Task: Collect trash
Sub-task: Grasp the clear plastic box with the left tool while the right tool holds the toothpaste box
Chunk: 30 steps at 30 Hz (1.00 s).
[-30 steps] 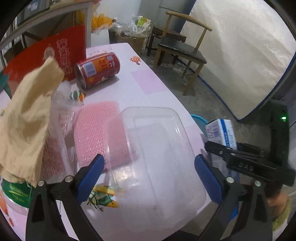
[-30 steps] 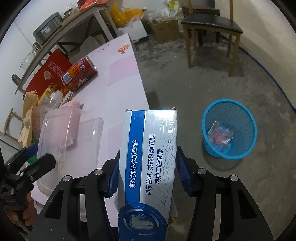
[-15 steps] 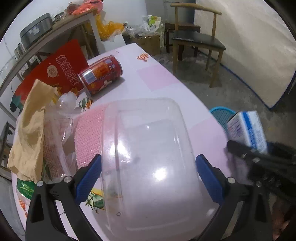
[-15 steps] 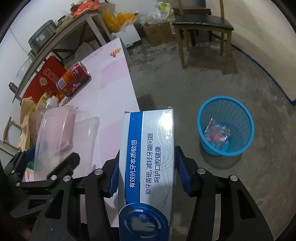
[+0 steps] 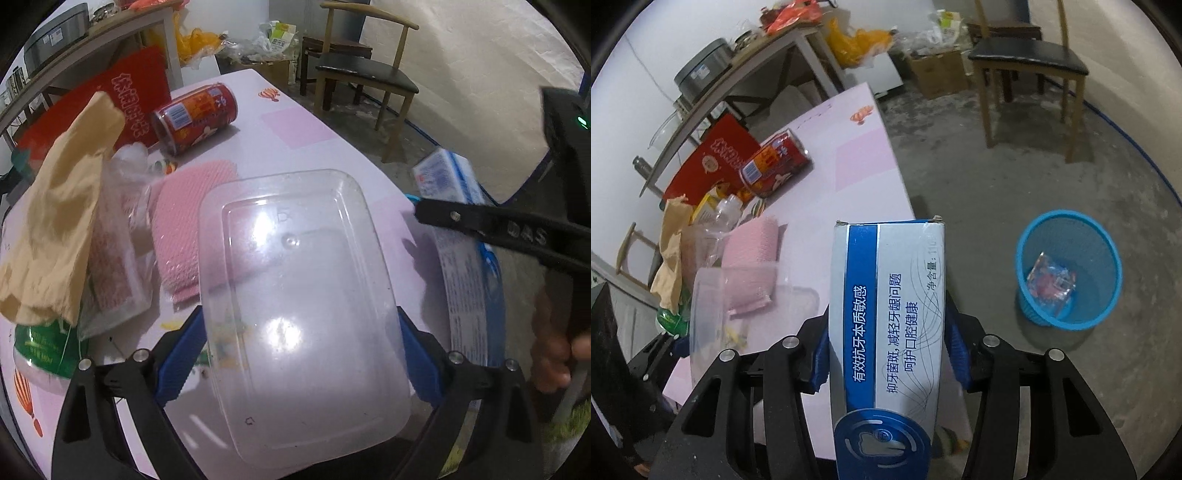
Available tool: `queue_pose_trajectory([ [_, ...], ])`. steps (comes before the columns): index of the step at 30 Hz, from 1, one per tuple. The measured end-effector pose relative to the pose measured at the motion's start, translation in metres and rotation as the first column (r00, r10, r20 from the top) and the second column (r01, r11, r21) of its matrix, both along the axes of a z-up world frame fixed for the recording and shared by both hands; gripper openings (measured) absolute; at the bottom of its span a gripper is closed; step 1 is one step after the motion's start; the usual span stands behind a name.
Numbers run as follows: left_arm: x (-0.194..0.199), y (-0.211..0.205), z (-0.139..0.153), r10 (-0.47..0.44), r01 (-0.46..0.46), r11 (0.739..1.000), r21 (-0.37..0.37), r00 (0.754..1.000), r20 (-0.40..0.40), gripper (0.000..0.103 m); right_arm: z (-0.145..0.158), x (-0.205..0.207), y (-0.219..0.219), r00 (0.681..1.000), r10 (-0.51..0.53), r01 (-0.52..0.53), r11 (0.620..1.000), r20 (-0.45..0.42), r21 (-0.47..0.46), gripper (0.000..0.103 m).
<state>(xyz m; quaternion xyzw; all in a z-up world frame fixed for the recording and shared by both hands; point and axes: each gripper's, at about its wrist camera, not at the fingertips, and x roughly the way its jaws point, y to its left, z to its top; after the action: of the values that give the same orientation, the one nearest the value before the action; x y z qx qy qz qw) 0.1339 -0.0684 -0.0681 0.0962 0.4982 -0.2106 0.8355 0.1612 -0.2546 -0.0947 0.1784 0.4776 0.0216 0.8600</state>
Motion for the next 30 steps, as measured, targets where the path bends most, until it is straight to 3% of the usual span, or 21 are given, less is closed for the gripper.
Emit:
queue_pose_trajectory([
  [4,-0.007,0.004,-0.001,-0.003,0.003,1.000,0.019,1.000,0.017,0.093,-0.012,0.005,0.003,0.999,0.007,-0.007,1.000,-0.034,-0.008,0.067],
  [9,-0.008,0.007,-0.002,-0.002,0.002,1.000,0.007,1.000,0.020,0.093,-0.013,0.000,0.004,0.999,0.025,-0.026,0.999,-0.048,-0.027,0.075],
  [18,-0.006,0.011,-0.001,0.004,-0.003,1.000,-0.020,1.000,0.017,0.092,-0.004,-0.018,0.011,0.993,0.073,-0.081,0.992,-0.090,-0.092,0.077],
  [20,-0.006,0.013,0.000,0.011,-0.010,1.000,-0.028,1.000,0.018,0.092,-0.004,-0.022,0.016,0.991,0.089,-0.102,0.987,-0.104,-0.122,0.075],
  [23,-0.006,0.014,0.001,0.019,-0.019,0.999,-0.037,1.000,0.019,0.091,-0.008,-0.028,0.024,0.987,0.101,-0.121,0.980,-0.128,-0.160,0.063],
  [25,-0.007,0.014,0.002,0.023,-0.023,0.999,-0.040,0.999,0.022,0.091,-0.012,-0.030,0.025,0.985,0.099,-0.121,0.979,-0.142,-0.162,0.049],
  [30,-0.008,0.016,0.005,0.032,-0.030,0.998,-0.050,0.999,0.035,0.090,-0.009,-0.038,0.022,0.990,0.070,-0.089,0.983,-0.124,-0.162,0.046],
])
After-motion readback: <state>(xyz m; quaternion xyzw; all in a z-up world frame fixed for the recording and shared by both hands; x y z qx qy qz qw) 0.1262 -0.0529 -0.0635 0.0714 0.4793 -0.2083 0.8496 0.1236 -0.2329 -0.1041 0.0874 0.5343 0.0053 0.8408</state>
